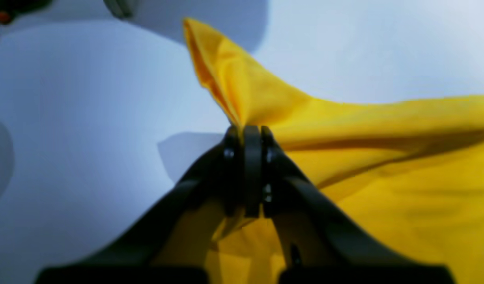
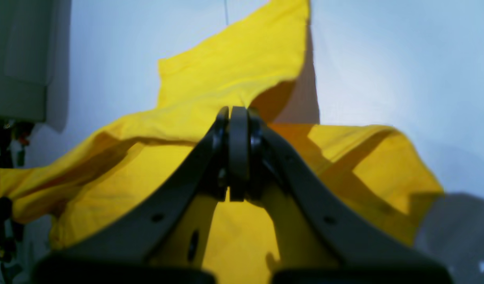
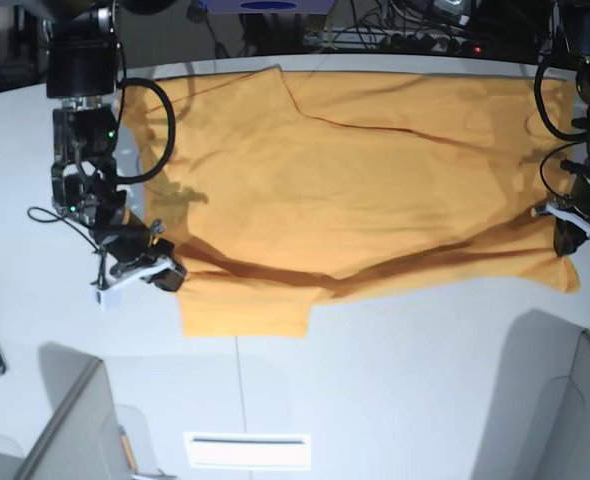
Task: Fold the T-shirt properly
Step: 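Lift the hem with both grippers and fold it toward the shoulder edge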
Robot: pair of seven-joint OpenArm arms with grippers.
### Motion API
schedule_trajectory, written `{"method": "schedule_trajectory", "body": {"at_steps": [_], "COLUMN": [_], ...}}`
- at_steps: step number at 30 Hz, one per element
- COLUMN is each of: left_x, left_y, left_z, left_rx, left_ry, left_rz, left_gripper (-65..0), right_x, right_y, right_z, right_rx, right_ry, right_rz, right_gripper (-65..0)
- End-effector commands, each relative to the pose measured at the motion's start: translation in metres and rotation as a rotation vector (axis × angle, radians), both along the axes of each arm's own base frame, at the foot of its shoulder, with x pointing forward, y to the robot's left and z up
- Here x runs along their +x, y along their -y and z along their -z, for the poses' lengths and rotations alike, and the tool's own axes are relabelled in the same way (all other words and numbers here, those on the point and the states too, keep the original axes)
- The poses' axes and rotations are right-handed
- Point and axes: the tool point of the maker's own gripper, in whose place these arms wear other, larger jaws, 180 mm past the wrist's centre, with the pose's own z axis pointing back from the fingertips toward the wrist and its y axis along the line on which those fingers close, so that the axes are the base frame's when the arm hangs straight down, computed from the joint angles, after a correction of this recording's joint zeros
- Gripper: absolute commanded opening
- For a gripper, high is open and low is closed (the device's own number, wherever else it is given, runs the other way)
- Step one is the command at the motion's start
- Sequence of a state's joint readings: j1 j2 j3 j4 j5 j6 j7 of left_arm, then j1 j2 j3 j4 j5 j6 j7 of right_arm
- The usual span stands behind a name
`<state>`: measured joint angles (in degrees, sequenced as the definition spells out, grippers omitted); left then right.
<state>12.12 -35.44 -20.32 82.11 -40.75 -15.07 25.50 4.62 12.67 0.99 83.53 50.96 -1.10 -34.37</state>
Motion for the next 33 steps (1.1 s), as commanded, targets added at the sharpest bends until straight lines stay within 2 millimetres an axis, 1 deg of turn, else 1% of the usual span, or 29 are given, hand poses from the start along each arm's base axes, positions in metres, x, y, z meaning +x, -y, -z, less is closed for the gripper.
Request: {"method": "schedule_trajectory", "body": {"at_steps": [1, 3, 6, 9, 13, 16, 19, 20, 21, 22, 23, 24, 25, 27, 28, 31, 33], "left_x": [0.006, -0.004, -0.02, -0.031, -0.041, -0.046, -0.049, -0.051, -0.052, -0.054, -0.055, -0.056, -0.056, -0.055, -0.055, -0.052, -0.051], "left_y": [-0.002, 0.003, 0.002, 0.003, 0.004, 0.004, -0.001, -0.004, -0.005, -0.002, 0.001, 0.003, 0.005, 0.006, 0.006, 0.009, 0.01], "left_z": [-0.019, -0.011, 0.002, 0.013, 0.021, 0.025, 0.028, 0.03, 0.033, 0.037, 0.041, 0.042, 0.043, 0.043, 0.042, 0.039, 0.037], "left_rx": [0.026, 0.027, 0.028, 0.027, 0.027, 0.026, 0.096, 0.139, 0.164, 0.172, 0.173, 0.176, 0.172, 0.167, 0.167, 0.168, 0.17], "left_ry": [0.04, 0.01, -0.037, -0.076, -0.107, -0.12, -0.149, -0.163, -0.173, -0.18, -0.183, -0.184, -0.182, -0.179, -0.177, -0.164, -0.159], "left_rz": [0.019, 0.035, 0.032, 0.037, 0.041, 0.04, 0.054, 0.063, 0.068, 0.067, 0.065, 0.066, 0.067, 0.066, 0.067, 0.074, 0.076], "left_gripper": [-65.0, -65.0, -65.0, -65.0, -65.0, -65.0, -65.0, -65.0, -65.0, -65.0, -65.0, -65.0, -65.0, -65.0, -65.0, -65.0, -65.0], "right_x": [0.008, 0.001, -0.014, -0.027, -0.039, -0.046, -0.051, -0.051, -0.05, -0.049, -0.047, -0.044, -0.041, -0.023, -0.014, 0.013, 0.031], "right_y": [0.004, 0.001, -0.003, -0.004, -0.004, -0.009, -0.007, -0.004, -0.003, -0.004, -0.003, -0.002, 0.0, 0.003, 0.006, 0.017, 0.029], "right_z": [-0.017, -0.016, -0.012, 0.0, 0.01, 0.015, 0.016, 0.011, 0.006, -0.001, -0.008, -0.014, -0.018, -0.029, -0.028, -0.014, 0.002], "right_rx": [0.001, 0.001, -0.003, -0.01, -0.006, -0.003, 0.007, 0.012, 0.016, 0.023, 0.02, 0.021, 0.022, 0.024, 0.026, 0.048, 0.029], "right_ry": [0.056, 0.045, 0.021, -0.022, -0.055, -0.103, -0.133, -0.132, -0.126, -0.114, -0.091, -0.073, -0.063, -0.032, -0.037, -0.095, -0.156], "right_rz": [0.005, -0.008, -0.036, -0.048, -0.053, -0.086, -0.095, -0.092, -0.09, -0.088, -0.085, -0.077, -0.071, -0.064, -0.058, -0.023, 0.008], "right_gripper": [-65.0, -65.0, -65.0, -65.0, -65.0, -65.0, -65.0, -62.1, -53.7, -45.3, -39.8, -35.9, -34.1, -33.8, -33.8, -33.8, -33.8]}}
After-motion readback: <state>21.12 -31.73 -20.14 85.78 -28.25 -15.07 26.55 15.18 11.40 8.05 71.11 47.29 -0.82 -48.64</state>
